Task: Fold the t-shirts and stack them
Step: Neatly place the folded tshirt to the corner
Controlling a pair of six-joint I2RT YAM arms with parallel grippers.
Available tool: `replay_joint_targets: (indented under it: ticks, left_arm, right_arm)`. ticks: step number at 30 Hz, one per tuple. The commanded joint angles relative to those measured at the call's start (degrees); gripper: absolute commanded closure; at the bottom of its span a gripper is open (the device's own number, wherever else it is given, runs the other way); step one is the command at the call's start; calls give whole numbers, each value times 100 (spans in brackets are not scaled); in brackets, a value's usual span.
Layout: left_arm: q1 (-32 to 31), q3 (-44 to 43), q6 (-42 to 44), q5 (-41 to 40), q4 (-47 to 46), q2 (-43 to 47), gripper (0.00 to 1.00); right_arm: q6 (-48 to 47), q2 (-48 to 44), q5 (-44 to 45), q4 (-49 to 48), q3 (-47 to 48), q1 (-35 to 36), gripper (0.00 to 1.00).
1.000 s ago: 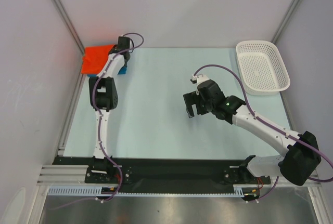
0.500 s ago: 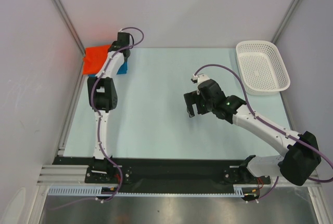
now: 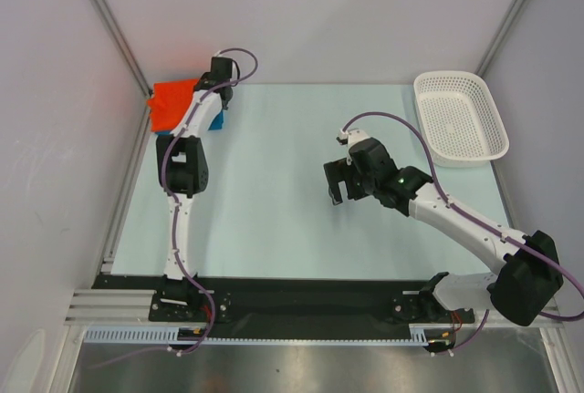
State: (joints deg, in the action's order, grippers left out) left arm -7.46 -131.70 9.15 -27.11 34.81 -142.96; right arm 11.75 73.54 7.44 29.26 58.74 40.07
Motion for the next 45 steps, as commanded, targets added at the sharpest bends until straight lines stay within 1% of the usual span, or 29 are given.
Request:
replay_joint_targets:
  ticks: [1, 2, 6, 7, 12, 15, 18, 19, 20, 21, 22, 23, 24, 25, 26, 28, 29, 31, 33, 34, 35, 36, 37, 38, 40, 41, 43, 44, 45]
  left_arm:
    - [-89, -128, 52, 127, -185, -22, 97]
    - [-89, -32, 61, 127, -220, -13, 89]
    - [-89, -14, 26, 215, -185, 13, 66]
    - [-80, -14, -44, 233, -167, 66, 53]
    - [-62, 4, -334, 364, -141, 724, 46]
    - [34, 179, -659, 733, -176, 1392, 43]
    - [183, 460, -1141, 1347, -211, 1911, 41]
    - [323, 591, -1561, 1923, -281, 2060, 40]
    - [403, 949, -1774, 2208, -377, 2296, 39]
    - [552, 1144, -2281, 2506, -543, 2412, 41]
    - [614, 1347, -2521, 3101, -658, 2517, 43]
    - [684, 1784, -2749, 3403, -755, 2710, 44]
    - [728, 2066, -3195, 3606, -1095, 2825, 45]
    - [729, 2409, -3365, 3808, -1369, 2965, 44]
    - [729, 3091, -3506, 4167, -1580, 3306, 45]
    - [659, 3771, -3709, 4363, -2246, 3711, 43]
    - [589, 4331, -3710, 4407, -2355, 3888, 42]
    - [334, 5027, -3701, 4504, -2548, 4406, 41]
    - [9, 5468, -3631, 4601, -2645, 4889, 39]
    - [-105, 5697, -3631, 4636, -2750, 5057, 39]
    - [-211, 6169, -3639, 4680, -2899, 5276, 38]
    - [-412, 6426, -3735, 4671, -3022, 5739, 37]
    - [-501, 7073, -3814, 4680, -3198, 6057, 36]
    - [-615, 7410, -4059, 4741, -3687, 6347, 32]
    - [-695, 8374, -4289, 4742, -3954, 7302, 25]
    - [-730, 8676, -4385, 4759, -4077, 7587, 23]
    - [-748, 9343, -4833, 5022, -4568, 8428, 21]
    - [-826, 9921, -4913, 5075, -4684, 8738, 17]
    - [-862, 10153, -4940, 5058, -4676, 8984, 17]
  right_arm:
    - [-94, -32, -24, -61, 138, -44, 0]
    - [-85, -32, -24, -52, 129, -44, 0]
    - [-94, -59, -15, -25, 103, -70, 0]
    - [-94, -68, -32, -16, 120, -70, 0]
    - [-103, -59, 20, 1, 217, -87, 0]
    - [-155, -41, 55, 36, 366, -96, 0]
    - [-226, 3, 47, 150, 559, -131, 0]
    - [-226, 20, 64, 185, 586, -158, 0]
    - [-226, 20, 64, 229, 629, -175, 0]
    - [-199, 3, 38, 273, 621, -236, 0]
    - [-182, -6, 12, 265, 612, -272, 0]
    - [-156, -32, -23, 221, 569, -324, 0]
    - [-129, -41, -67, 186, 551, -421, 0]
    - [-85, -41, -111, 151, 525, -474, 0]
    - [-15, -33, -146, 90, 490, -526, 0]
    - [248, -15, -287, -103, 297, -667, 0]
    - [362, -41, -331, -235, 174, -720, 0]
    - [800, -164, -559, -770, -247, -877, 0]
    - [1170, -322, -656, -1412, -581, -966, 0]
    - [1546, -418, -682, -1666, -1070, -1001, 0]
    - [1759, -715, -691, -2191, -1328, -1106, 0]
    - [1926, -866, -1040, -2379, -1609, -1177, 0]
    - [2232, -1068, -1174, -2529, -2064, -1290, 0]
    - [2348, -1452, -1375, -2791, -2355, -1466, 0]
    - [2768, -1911, -1464, -3064, -3101, -1599, 0]
    - [2919, -2105, -1543, -3127, -3314, -1738, 0]
    - [3245, -2790, -1597, -3206, -3797, -1819, 0]
    - [3507, -3062, -1640, -3311, -4235, -1836, 0]
    - [3640, -3543, -1623, -3312, -4483, -1845, 0]
